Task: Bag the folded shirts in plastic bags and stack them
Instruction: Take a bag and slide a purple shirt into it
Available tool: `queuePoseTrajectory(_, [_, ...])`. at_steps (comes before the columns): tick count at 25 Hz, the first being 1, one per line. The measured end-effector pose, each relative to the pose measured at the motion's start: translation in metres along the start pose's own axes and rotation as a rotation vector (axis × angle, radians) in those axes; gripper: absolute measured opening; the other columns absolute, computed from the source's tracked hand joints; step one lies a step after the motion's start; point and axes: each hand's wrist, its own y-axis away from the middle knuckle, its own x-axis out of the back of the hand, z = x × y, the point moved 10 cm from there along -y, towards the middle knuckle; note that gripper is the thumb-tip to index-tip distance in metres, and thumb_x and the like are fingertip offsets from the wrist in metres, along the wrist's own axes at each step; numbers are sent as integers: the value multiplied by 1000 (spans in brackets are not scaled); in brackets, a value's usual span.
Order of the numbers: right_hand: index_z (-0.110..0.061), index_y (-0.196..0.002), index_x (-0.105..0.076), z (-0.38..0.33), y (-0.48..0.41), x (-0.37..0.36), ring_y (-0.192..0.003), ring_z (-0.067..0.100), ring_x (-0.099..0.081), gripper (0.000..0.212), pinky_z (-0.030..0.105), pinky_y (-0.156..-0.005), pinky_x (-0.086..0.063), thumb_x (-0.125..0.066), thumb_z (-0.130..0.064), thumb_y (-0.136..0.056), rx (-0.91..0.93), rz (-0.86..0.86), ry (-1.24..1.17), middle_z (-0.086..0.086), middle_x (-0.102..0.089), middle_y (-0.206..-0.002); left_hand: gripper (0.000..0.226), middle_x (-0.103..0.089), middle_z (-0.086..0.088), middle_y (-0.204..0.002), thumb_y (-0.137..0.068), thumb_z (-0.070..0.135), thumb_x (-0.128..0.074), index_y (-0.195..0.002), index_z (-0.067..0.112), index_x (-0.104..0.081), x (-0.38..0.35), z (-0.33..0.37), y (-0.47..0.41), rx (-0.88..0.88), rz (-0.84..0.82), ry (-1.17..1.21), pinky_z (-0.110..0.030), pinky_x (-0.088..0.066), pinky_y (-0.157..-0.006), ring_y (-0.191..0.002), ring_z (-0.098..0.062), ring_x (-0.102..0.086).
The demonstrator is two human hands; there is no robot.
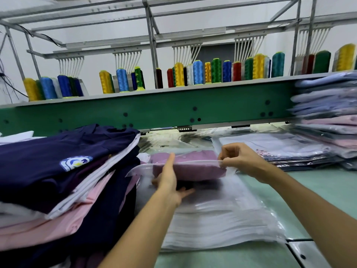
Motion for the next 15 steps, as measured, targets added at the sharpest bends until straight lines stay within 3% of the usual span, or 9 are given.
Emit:
queuePoseTrajectory(2, [-3, -63, -49, -8, 3, -16, -69, 19, -47, 15, 34, -63, -31, -63, -8, -66, 2, -92, -26, 26, -55, -73, 72, -48, -16, -129, -80, 32, -75, -137, 15, -35, -15, 3, -2, -34, 75, -20, -67, -55, -73, -104, -42, -55])
queuePoseTrajectory(4, [-6, -64, -53, -11, 8, -33, -68, 17, -46, 8, 30, -62, -33, -61, -6, -67, -10, -212, -35, 13, -55, -69, 57, -55, -19, -123, -78, 9, -63, -132, 7, -42, -22, 7, -9, -95, 140, -75, -65, -57, -73, -99, -39, -61])
queuePoseTrajectory(7, [-6, -76, -62, -11, 11, -54, -71, 16, -54, 8, 22, -66, -43, -58, 1, -73, -18, -292, -99, 7, -62, -75, 63, -52, -18, -138, -83, 2, -51, -143, 8, -35, -18, 27, -13, -298, 264, -271, -48, -51, -98, -113, -37, -60])
queuePoseTrajectory(9, [-5, -85, -66, -10, 3, -45, -71, 15, -60, 14, 21, -66, -48, -58, 6, -83, -12, -85, -156, 8, -67, -78, 64, -53, -11, -137, -86, 0, -50, -147, 11, -34, -19, 45, -11, -428, 276, -330, -32, -43, -99, -111, -30, -57])
queuePoseTrajectory(12, [-11, -91, -66, -5, -3, -11, -73, 13, -60, 14, 21, -59, -51, -57, -1, -94, -23, 325, -99, 10, -67, -84, 59, -60, -9, -131, -86, -2, -49, -143, 15, -44, -21, 71, -15, -501, 293, -396, -38, -47, -102, -110, -32, -58])
queuePoseTrajectory(13, [-13, -93, -66, -1, -3, -3, -74, 13, -59, 14, 21, -59, -52, -56, -3, -95, -34, 401, -97, 9, -66, -86, 55, -64, -10, -125, -86, -1, -50, -139, 15, -49, -23, 80, -15, -524, 288, -439, -40, -50, -99, -106, -33, -61])
queuePoseTrajectory(15, [-17, -94, -65, 9, -5, 8, -75, 12, -59, 13, 17, -57, -51, -56, -7, -96, -61, 491, -78, 4, -65, -86, 41, -69, -5, -105, -86, -1, -53, -123, 16, -61, -35, 97, -13, -593, 247, -519, -31, -55, -78, -86, -24, -63])
